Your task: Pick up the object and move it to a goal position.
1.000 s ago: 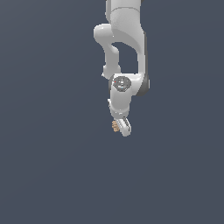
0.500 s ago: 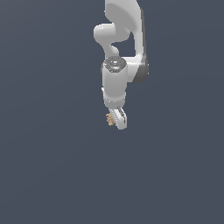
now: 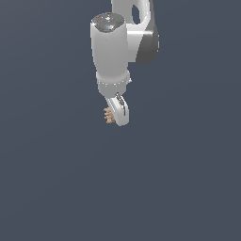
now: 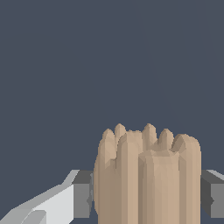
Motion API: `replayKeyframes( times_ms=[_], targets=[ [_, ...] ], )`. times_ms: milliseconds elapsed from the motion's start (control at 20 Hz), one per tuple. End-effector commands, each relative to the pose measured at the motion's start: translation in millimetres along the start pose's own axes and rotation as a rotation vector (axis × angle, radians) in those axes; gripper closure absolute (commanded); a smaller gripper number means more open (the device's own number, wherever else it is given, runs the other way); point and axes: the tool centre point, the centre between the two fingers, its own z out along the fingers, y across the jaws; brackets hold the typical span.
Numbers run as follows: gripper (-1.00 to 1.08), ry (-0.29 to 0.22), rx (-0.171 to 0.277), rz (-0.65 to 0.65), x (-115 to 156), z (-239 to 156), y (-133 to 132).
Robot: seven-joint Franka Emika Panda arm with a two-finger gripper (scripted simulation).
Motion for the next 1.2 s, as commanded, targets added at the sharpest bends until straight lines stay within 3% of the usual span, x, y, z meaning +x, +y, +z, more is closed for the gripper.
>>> replayKeyframes(
  times_ms=[0, 550, 1150],
  targets=[
    [1.08, 0.000, -0.001, 0.000, 9, -26, 0],
    [1.08, 0.000, -0.001, -0.002, 35, -99, -3],
    [1.08, -0.001, -0.001, -0.003, 39, -111, -5]
  ],
)
